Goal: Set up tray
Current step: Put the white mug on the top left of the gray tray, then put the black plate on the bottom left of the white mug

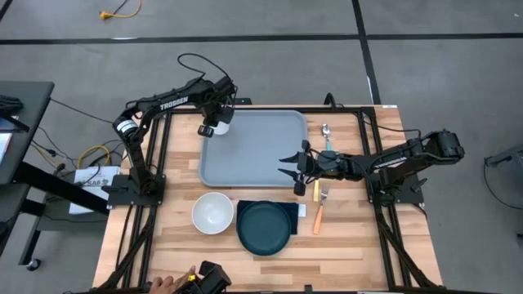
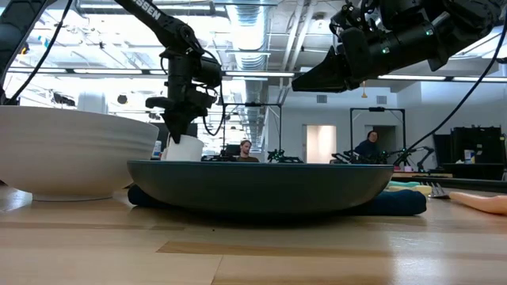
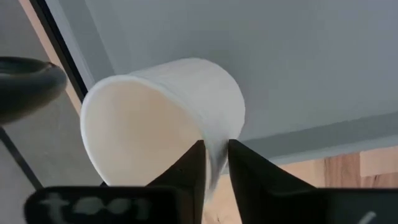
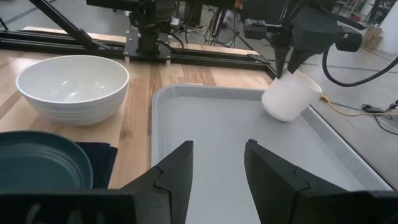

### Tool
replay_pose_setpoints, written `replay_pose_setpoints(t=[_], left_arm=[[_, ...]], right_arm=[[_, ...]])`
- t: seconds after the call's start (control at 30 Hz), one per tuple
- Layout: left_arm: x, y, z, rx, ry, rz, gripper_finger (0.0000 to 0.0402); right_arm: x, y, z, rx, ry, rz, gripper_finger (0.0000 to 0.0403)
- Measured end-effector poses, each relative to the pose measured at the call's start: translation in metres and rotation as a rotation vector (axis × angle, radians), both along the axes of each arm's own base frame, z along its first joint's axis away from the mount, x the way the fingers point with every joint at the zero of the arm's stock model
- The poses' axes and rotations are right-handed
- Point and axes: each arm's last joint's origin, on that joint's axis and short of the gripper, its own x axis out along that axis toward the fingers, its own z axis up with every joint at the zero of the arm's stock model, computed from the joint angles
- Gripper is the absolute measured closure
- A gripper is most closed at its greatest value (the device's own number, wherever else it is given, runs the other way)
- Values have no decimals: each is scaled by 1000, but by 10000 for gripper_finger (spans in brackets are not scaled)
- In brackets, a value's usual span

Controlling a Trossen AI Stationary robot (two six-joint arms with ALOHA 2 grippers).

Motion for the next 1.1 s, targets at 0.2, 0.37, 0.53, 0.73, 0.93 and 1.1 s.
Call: replay_pose_setpoints(t=[0.2,0.37,0.53,0.73,0.93,1.1], left_arm=[[0,0,0,0,1,-1,301],[1,-1,0,1,1,-4,281],[3,-4,0,10,6,23,272],[4,-5,0,62,41,98,268],[2,-7,0,41,65,86,269],[-1,-10,1,7,94,91,269]], right_arm=[[0,0,0,0,0,1,267],[0,0,0,0,0,0,267],[0,0,0,0,0,0,267],[0,0,0,0,0,1,267],[0,0,0,0,0,0,267],[0,0,0,0,0,0,267]])
